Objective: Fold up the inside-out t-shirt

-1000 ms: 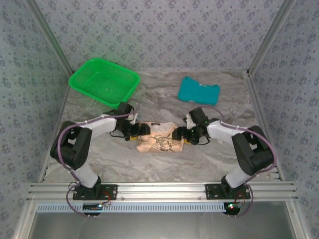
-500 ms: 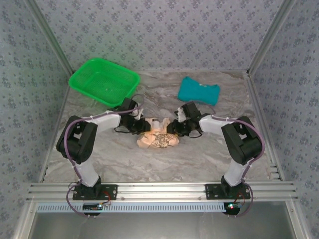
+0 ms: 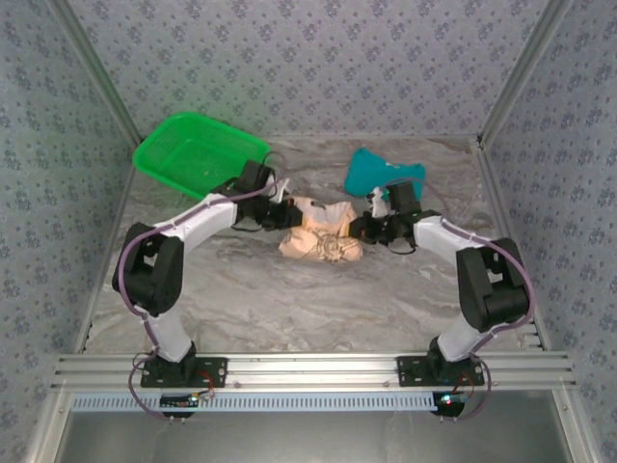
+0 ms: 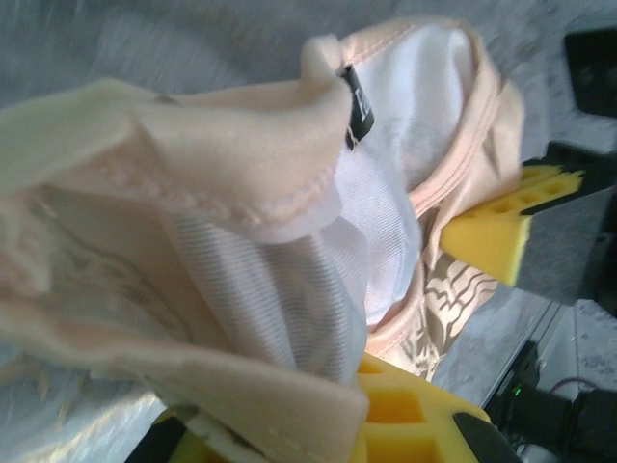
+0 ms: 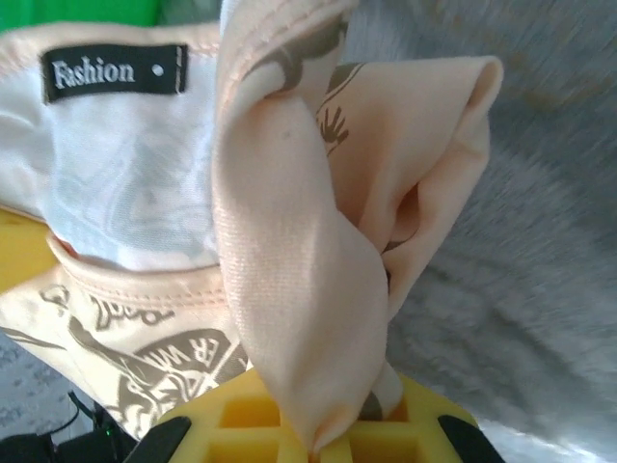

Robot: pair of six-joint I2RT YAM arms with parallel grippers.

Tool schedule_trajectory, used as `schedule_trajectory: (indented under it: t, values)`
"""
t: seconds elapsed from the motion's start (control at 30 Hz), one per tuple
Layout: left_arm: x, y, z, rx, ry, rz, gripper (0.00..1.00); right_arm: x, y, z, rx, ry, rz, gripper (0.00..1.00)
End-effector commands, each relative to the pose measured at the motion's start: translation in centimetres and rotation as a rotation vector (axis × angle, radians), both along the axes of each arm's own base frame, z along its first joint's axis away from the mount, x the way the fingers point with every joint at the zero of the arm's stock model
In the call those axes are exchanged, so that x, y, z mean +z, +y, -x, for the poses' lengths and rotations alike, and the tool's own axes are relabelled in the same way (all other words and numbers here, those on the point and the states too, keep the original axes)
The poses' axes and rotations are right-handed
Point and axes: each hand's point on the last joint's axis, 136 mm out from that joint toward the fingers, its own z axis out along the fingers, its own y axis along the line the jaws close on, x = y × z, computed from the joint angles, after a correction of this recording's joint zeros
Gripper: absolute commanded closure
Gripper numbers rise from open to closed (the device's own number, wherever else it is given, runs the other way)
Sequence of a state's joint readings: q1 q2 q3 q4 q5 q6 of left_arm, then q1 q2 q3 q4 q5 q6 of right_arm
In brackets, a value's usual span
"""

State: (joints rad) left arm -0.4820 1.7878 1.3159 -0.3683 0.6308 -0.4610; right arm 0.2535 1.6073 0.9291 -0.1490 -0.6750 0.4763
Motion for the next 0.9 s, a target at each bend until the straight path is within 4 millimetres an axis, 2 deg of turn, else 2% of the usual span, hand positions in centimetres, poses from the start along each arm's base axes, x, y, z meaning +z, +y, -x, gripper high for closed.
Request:
schedule_trajectory:
  t: [0.0, 0.13, 0.2, 0.27, 0.3, 0.33, 0.4, 0.43, 0.53, 0.63, 0.73, 0.87]
  values:
    - [3.2, -2.4, -3.2, -0.024, -0.102, 0.027, 1.00, 3.7, -2.2, -1.6, 0.004, -0.095, -0.020, 0.98]
    - [6.5, -7.0, -7.3, -0.075, -0.214, 0.074, 1.00, 6.5, -5.9, -4.2, -0.054, -0.160, -0.028, 0.98]
    - [7.6, -8.7, -9.5, -0.103, -0.292, 0.044, 1.00, 7.8, -7.6, -5.6, -0.079, -0.194, -0.037, 0.98]
    - [7.7, -10.5, -11.9, -0.115, -0.335, 0.029, 1.00, 8.2, -9.6, -7.0, -0.116, -0.214, -0.022, 0.98]
    - [7.6, -11.1, -13.1, -0.106, -0.346, 0.028, 1.00, 9.3, -10.5, -8.1, -0.130, -0.251, -0.019, 0.99]
    - [7.6, -11.8, -14.3, -0.098, -0.360, 0.041, 1.00, 9.4, -11.4, -9.0, -0.152, -0.267, -0.007, 0.99]
    - [6.9, -13.1, -16.1, -0.087, -0.384, 0.075, 1.00, 9.4, -12.5, -10.4, -0.180, -0.288, 0.005, 0.99]
    - [7.4, -13.7, -17.1, -0.070, -0.426, 0.112, 1.00, 9.2, -13.0, -11.0, -0.195, -0.283, 0.017, 0.99]
    - [6.3, -15.3, -19.6, -0.019, -0.481, 0.198, 1.00, 8.7, -15.0, -12.5, -0.244, -0.278, 0.058, 0.99]
    - [4.5, -16.0, -20.9, 0.022, -0.520, 0.200, 1.00, 8.4, -16.6, -13.6, -0.268, -0.273, 0.084, 0.99]
    - [3.7, -17.0, -20.9, -0.003, -0.558, 0.208, 0.97, 7.6, -18.2, -14.7, -0.295, -0.268, 0.104, 0.99]
    - [1.9, -17.3, -21.5, 0.014, -0.576, 0.194, 0.96, 5.5, -19.2, -15.8, -0.298, -0.240, 0.130, 0.99]
